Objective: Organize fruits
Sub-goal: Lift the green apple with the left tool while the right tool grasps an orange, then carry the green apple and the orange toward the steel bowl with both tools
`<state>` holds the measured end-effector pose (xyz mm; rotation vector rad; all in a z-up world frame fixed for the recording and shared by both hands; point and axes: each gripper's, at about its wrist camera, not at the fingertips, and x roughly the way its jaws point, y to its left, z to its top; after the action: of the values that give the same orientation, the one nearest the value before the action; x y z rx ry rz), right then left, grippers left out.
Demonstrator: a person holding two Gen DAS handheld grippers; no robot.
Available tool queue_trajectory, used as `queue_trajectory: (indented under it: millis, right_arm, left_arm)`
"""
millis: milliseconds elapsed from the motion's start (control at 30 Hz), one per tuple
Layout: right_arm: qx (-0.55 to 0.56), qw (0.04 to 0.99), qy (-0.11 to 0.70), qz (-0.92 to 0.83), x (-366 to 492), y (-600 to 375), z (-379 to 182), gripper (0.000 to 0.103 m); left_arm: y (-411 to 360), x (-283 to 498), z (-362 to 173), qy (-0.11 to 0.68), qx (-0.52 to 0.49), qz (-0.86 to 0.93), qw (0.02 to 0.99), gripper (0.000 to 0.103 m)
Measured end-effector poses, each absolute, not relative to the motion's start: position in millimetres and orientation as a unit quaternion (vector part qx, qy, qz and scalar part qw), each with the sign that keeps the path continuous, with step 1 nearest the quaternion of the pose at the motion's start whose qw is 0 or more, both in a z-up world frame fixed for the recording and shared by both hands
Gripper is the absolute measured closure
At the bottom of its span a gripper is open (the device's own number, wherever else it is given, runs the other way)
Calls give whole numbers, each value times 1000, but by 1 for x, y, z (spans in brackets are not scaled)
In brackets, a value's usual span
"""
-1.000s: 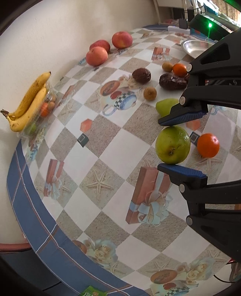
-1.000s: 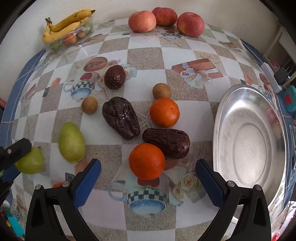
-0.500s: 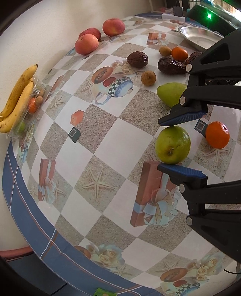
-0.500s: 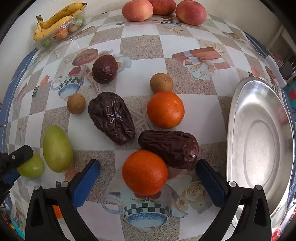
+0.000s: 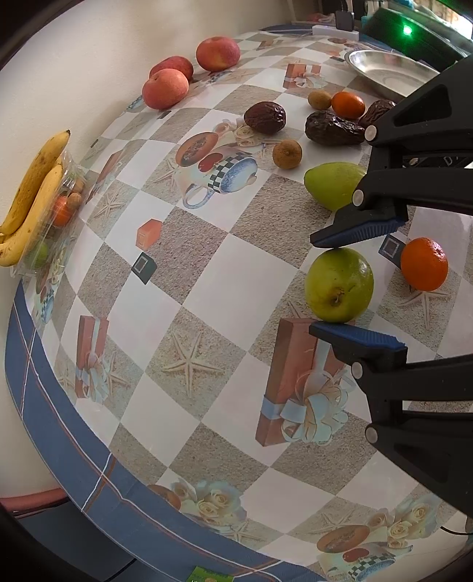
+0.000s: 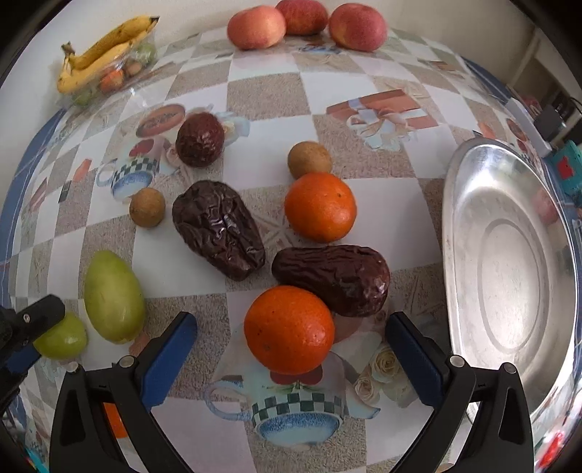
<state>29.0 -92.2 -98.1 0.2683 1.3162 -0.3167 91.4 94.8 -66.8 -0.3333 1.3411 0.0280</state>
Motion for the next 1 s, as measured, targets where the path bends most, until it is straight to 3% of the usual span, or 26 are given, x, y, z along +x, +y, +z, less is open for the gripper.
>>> queue_trajectory:
  millis: [167,233,433,633,867,1000]
  right_arm:
    - [109,750,644,-106,48,-95,-99,0]
    - [113,754,636,-120,47,-101,-96,6]
    - [129,764,624,-104,45,-109,-80,61]
    - [139,783,599,-92,40,-114,-50,63]
    - [156,803,569,-82,30,-121,-19,63]
    - [151,805,567,-90,25,-122,-20,63]
  left_arm:
    - [93,90,-66,618,-149,13,772,59]
    - [92,90,-66,618,-149,14,772,59]
    - [94,89,-63,613,-159,7,774,59]
    - [91,85,-44,588,-161,-19,792,65]
    - [106,90,-47,590,-195,-6,783,64]
    - [121,95,-56,585,-210,27,783,41]
